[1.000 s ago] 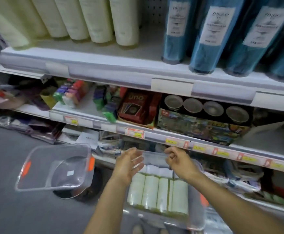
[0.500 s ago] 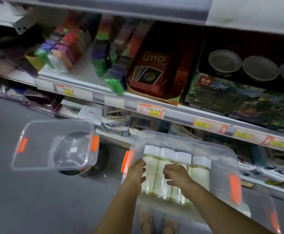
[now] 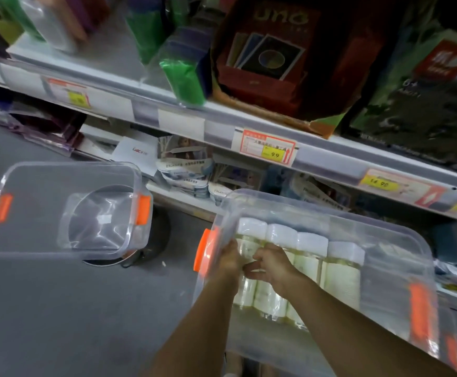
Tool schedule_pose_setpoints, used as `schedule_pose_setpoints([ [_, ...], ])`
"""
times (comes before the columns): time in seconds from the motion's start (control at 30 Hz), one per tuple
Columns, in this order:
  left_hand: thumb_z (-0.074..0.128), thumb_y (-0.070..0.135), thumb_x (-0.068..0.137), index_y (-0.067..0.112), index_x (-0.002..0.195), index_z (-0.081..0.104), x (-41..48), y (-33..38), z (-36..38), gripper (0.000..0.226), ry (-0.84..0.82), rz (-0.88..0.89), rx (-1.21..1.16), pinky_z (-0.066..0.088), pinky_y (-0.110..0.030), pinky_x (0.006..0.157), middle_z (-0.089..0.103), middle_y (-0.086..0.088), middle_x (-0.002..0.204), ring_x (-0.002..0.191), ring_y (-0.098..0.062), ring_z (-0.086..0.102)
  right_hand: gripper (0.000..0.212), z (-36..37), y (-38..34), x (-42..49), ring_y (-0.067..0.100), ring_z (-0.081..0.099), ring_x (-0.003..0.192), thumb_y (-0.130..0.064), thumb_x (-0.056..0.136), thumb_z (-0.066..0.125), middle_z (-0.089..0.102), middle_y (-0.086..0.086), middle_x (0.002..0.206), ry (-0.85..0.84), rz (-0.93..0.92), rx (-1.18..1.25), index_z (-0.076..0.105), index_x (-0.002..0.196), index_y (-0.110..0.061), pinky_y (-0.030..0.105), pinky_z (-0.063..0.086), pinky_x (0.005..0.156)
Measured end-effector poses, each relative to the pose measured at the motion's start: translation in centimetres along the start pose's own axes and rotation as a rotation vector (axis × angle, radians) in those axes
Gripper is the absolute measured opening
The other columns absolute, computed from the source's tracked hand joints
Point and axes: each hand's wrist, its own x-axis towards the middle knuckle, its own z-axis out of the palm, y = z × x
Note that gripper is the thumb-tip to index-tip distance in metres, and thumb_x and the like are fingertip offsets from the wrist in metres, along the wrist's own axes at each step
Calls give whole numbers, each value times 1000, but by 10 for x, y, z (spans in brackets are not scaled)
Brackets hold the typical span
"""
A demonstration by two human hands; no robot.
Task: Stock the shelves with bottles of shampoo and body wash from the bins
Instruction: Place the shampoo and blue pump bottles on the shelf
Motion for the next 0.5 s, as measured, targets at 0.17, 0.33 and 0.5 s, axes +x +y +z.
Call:
schedule_pose_setpoints([
  [0.17,34,55,103,14,101,65,16,-7,1,52,-49,-29,-45,49,-36,72,69,-10,95,89,-23,66,18,3,-8,4,34,65,66,7,89,37,58,27,90,-11,34,72,49,102,3,44,60,67],
  [0.33,76,56,50,12,124,62,70,-36,8,87,-170,-30,49,54,-45,84,70,-16,112,98,-31,67,24,-22,-6,9,33,68,69,5,92,37,65,21,82,-15,57,94,56,107,5,47,58,81],
  [0.5,82,22,39,7,108,71,52,-19,5,71,-267,123,159,54,-61,91,75,-17,102,99,-37,71,26,-30,-6,10,26,67,91,4,96,42,66,13,93,22,18,13,60,83,-10,44,53,94],
])
